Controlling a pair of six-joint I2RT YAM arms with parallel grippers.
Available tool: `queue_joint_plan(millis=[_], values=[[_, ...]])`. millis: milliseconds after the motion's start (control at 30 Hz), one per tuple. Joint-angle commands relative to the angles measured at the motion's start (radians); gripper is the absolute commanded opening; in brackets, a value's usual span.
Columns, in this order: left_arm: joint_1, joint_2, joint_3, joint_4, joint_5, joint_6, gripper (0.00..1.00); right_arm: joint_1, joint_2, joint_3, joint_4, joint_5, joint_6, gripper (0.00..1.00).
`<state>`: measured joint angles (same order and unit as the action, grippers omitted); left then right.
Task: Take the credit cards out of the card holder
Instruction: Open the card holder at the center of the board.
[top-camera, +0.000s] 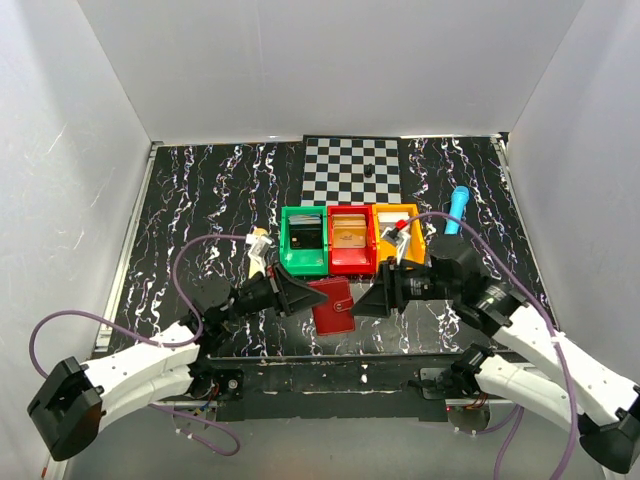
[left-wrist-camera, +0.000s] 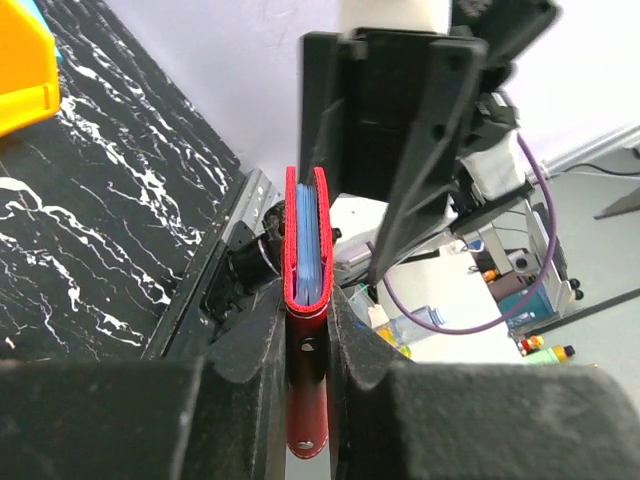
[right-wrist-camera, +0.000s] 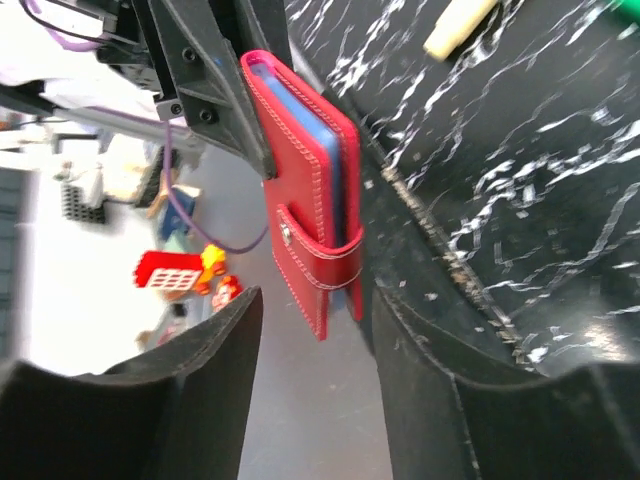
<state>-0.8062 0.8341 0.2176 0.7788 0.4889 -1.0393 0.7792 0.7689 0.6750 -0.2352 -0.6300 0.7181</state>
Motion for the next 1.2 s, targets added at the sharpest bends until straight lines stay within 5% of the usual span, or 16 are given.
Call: queue_joint_plan(millis=[0, 167, 500, 667, 900, 1167], values=[[0.001, -0.035, 0.195, -0.405, -0.059, 0.096, 0.00, -0.003, -0.072, 0.196, -0.330, 0.225, -0.233, 0.60], [-0.021, -0.015, 0.284, -0.667, -0.268, 0.156, 0.00, 0.070, -0.051, 0.290, -0.487, 0.522, -0.246, 0.69], [-0.134, 0.178, 0.612, -1.170, -0.637, 0.145, 0.00, 0.517, 0.251, 0.566, -0.791, 1.521, -0.060, 0.76], [-0.177, 0.186, 0.698, -1.239, -0.694, 0.124, 0.00, 0.519, 0.199, 0.505, -0.520, 1.365, -0.196, 0.93], [-0.197, 0.207, 0.770, -1.251, -0.690, 0.093, 0.00, 0.520, 0.251, 0.523, -0.449, 1.233, -0.194, 0.76], [-0.238, 0.269, 0.836, -1.317, -0.733, 0.058, 0.00, 0.523, 0.368, 0.595, -0.504, 1.225, -0.149, 0.70]])
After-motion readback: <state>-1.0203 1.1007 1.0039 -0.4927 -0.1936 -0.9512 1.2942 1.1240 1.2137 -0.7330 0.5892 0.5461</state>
